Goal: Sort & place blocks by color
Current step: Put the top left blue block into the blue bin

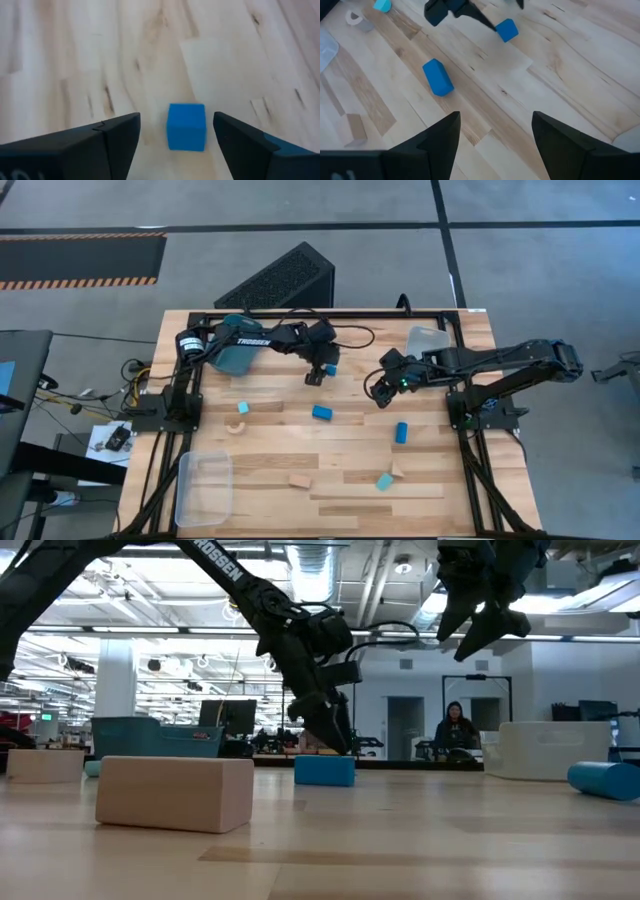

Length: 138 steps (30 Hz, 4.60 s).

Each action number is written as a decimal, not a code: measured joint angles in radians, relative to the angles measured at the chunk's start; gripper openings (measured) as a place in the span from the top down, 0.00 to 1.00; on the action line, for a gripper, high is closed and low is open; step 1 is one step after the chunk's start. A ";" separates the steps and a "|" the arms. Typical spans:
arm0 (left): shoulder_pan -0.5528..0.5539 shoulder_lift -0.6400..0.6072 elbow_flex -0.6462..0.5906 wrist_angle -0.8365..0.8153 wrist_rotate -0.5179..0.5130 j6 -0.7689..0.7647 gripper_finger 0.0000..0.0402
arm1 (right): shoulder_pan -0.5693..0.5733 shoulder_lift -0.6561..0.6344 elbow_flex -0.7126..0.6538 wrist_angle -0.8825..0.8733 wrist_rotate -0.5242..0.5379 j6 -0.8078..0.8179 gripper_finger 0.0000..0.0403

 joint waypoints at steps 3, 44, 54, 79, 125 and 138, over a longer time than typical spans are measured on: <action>0.010 0.000 0.000 0.044 -0.059 -0.053 0.44 | 0.000 0.000 0.000 0.000 -0.001 0.001 0.33; -0.070 0.006 -0.009 -0.113 -0.095 0.021 0.55 | 0.048 0.000 0.000 0.002 -0.001 0.059 0.33; -0.043 0.015 0.034 -0.020 0.027 -0.122 0.55 | 0.048 0.000 0.000 0.001 -0.010 0.051 0.33; -0.055 0.063 0.012 -0.117 -0.018 -0.215 0.67 | 0.082 0.000 0.000 -0.011 -0.011 0.054 0.33; -0.028 -0.009 -0.065 -0.176 -0.074 -0.403 0.44 | -0.032 0.007 0.000 0.015 -0.012 -0.099 0.33; -0.013 -0.100 -0.076 -0.193 -0.055 -0.448 0.44 | -0.164 0.007 0.000 0.164 -0.099 -0.241 0.33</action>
